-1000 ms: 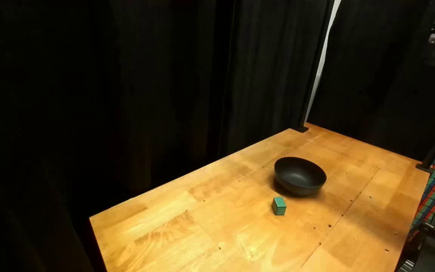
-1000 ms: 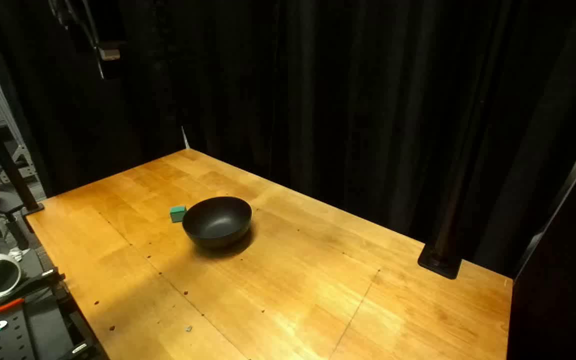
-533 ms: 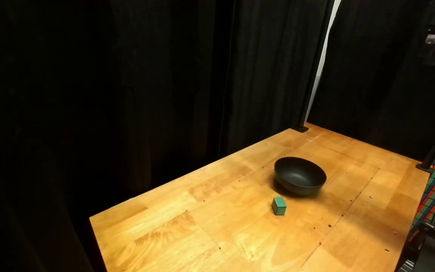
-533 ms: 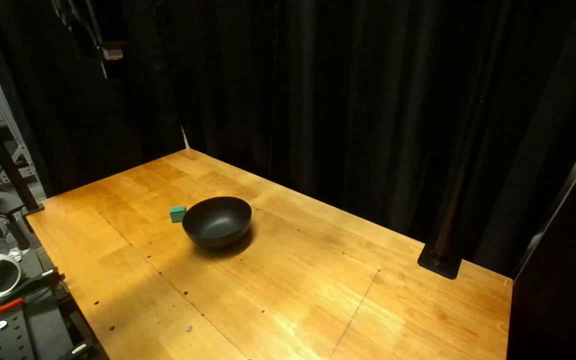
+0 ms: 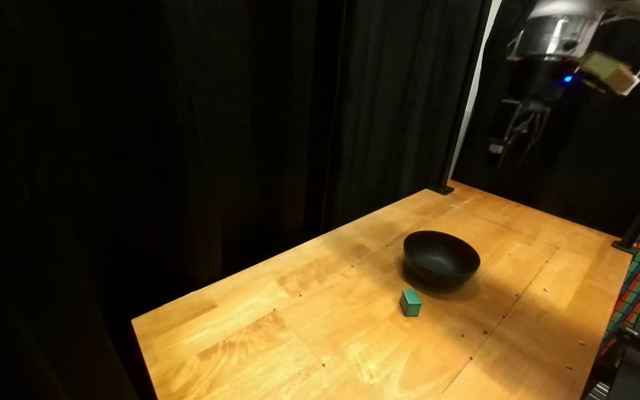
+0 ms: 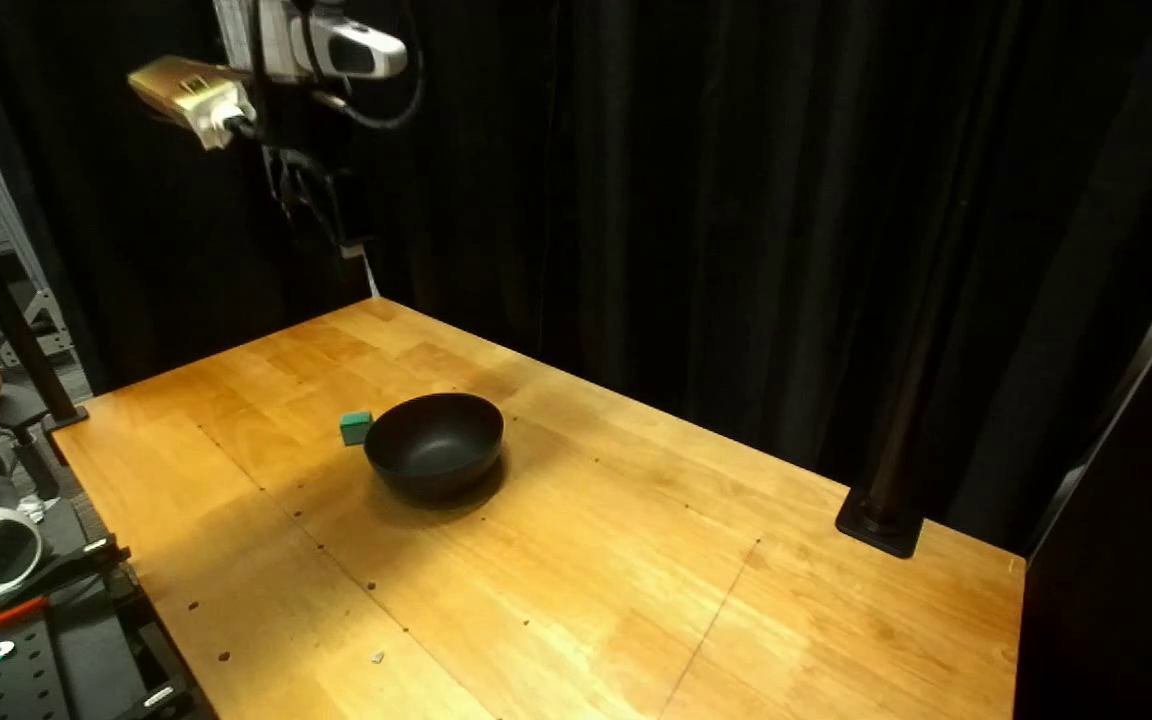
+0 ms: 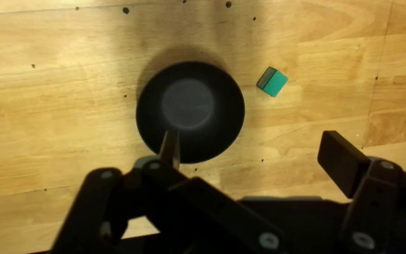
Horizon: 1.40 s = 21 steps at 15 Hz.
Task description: Put the green block in the bowl
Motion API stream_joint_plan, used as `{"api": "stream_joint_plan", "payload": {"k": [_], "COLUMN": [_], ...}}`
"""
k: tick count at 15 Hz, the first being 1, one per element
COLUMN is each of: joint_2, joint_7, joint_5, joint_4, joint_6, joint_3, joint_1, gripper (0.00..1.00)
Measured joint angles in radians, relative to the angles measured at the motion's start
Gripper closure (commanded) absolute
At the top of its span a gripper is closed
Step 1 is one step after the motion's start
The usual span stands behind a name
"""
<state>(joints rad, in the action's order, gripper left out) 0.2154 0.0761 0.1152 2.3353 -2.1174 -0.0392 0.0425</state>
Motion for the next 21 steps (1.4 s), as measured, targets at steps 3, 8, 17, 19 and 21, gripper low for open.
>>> {"api": "stream_joint_plan", "payload": {"k": [3,8,17,19,21], "joint_2": [-0.157,-0.368,-0.568,-0.606,-0.637], "joint_7": [-0.040,-0.051,-0.059,-0.066,-0.070], "joint_5": [0.000,0.000,0.000,0.000,0.000], "joint_4": [-0.037,-0.123,-0.149,-0.149,-0.152], "joint_6": [-0.047,-0.054,-0.226,-0.267,-0.280], "joint_3": [0.058,0.115,0.166,0.170,0.173], "joint_1": [0.023,0.044,0.080,0.092,0.100], "gripper": [0.00,0.00,0.00,0.00,0.00]}}
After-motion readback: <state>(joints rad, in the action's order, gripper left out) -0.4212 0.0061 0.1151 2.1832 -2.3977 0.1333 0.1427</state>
